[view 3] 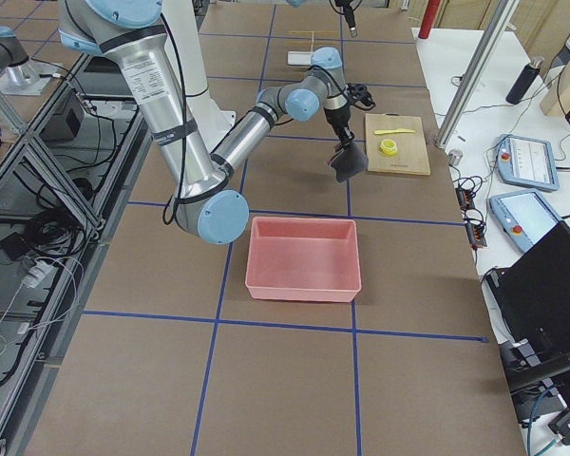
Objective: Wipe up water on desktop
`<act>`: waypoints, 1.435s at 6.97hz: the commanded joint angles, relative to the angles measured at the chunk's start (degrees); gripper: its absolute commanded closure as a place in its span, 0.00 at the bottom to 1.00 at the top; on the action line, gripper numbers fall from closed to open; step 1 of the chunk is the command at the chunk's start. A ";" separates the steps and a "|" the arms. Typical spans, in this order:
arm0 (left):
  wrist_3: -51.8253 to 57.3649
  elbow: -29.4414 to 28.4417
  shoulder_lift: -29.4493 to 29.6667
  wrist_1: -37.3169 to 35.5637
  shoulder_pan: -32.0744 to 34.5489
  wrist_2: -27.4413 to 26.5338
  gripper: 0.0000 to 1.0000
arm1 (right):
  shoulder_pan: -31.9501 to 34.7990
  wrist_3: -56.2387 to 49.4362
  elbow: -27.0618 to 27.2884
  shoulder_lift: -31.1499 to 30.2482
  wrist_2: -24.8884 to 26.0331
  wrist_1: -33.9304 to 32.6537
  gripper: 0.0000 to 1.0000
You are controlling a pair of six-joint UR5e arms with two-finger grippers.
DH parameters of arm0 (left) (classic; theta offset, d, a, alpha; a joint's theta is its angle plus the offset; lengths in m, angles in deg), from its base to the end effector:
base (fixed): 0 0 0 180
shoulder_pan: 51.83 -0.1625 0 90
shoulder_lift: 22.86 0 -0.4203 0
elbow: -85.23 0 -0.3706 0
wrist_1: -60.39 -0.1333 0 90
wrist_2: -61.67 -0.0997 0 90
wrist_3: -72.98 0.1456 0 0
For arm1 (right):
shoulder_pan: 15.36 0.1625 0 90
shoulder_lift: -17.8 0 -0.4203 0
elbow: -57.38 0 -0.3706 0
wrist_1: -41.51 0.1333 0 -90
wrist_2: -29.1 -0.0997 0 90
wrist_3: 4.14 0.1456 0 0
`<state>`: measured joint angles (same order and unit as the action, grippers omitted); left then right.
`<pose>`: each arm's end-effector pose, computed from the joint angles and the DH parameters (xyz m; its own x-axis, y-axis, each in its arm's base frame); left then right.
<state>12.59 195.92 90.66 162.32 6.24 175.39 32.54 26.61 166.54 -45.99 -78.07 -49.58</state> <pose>0.2537 -0.5484 0.2809 0.5528 -0.0318 -0.8327 0.3763 0.9011 0.2154 -0.3450 -0.5165 0.3058 0.7359 -0.4103 0.5386 0.1207 0.8622 0.4919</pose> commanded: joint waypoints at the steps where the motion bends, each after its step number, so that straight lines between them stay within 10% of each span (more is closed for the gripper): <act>1: 1.85 0.14 -3.56 0.20 5.64 0.10 0.02 | 0.08 -1.56 -3.06 -0.19 -0.07 -0.94 1.00; 6: 35.73 -2.22 -17.09 -0.85 17.70 5.55 0.02 | -4.64 -9.74 -4.56 -1.08 2.39 -10.50 1.00; 10: 37.36 -5.04 -16.93 -0.85 20.25 5.37 0.02 | -11.67 -8.78 -7.91 -0.46 0.91 -11.93 1.00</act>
<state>49.79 191.48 73.55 161.47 26.03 180.70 23.32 17.32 158.93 -46.56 -76.26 -61.64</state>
